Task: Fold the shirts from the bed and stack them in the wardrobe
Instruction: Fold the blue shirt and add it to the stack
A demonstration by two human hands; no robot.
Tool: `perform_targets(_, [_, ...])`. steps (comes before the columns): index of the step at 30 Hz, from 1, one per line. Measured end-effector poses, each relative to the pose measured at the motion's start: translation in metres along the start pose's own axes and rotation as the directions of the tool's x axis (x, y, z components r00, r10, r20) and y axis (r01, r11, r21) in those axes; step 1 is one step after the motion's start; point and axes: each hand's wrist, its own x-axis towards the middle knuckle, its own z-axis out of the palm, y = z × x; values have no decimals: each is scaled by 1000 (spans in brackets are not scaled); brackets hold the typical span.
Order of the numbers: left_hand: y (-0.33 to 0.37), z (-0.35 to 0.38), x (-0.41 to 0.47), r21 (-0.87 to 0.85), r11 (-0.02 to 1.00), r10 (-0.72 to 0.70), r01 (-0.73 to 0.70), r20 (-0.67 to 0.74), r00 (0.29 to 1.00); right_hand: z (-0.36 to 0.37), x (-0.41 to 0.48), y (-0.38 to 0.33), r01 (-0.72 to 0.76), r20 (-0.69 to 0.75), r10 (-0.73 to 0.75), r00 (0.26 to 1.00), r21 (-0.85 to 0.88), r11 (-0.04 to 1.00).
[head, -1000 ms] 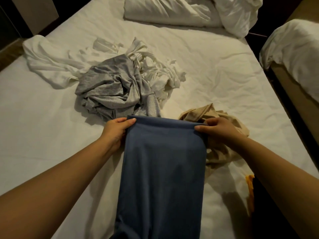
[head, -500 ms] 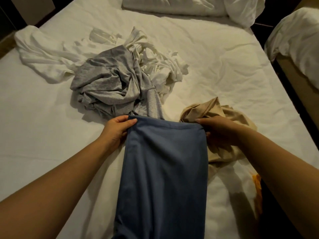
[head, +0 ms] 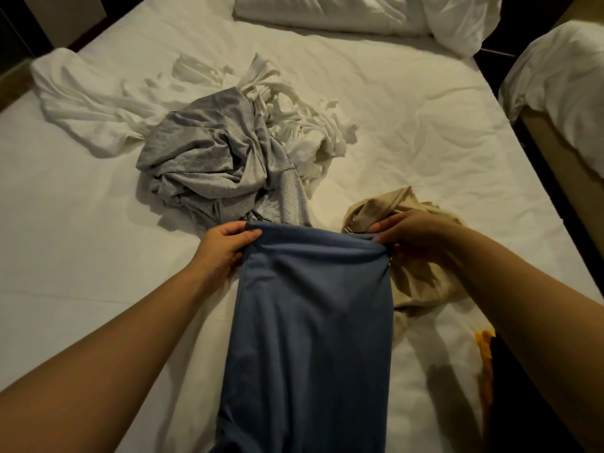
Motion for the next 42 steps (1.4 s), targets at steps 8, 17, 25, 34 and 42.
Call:
perform_targets(8, [0, 1, -1, -61, 998, 3, -3, 3, 1000, 3, -3, 5, 215, -193, -187, 963, 134, 967])
perform_targets(17, [0, 3, -1, -43, 999, 1, -2, -27, 1000, 25, -14, 19, 120, 48, -114, 992, -177, 977])
perform_targets(25, [3, 10, 9, -45, 993, 101, -109, -157, 982, 27, -13, 25, 390, -374, -254, 892, 352, 851])
perform_targets(34, [1, 18, 24, 213, 966, 184, -146, -173, 968, 48, 23, 35, 387, -546, -296, 783, 56, 920])
perform_targets(42, [-14, 7, -51, 215, 974, 93, -68, -112, 989, 82, -46, 60, 415, -546, -497, 674, -276, 867])
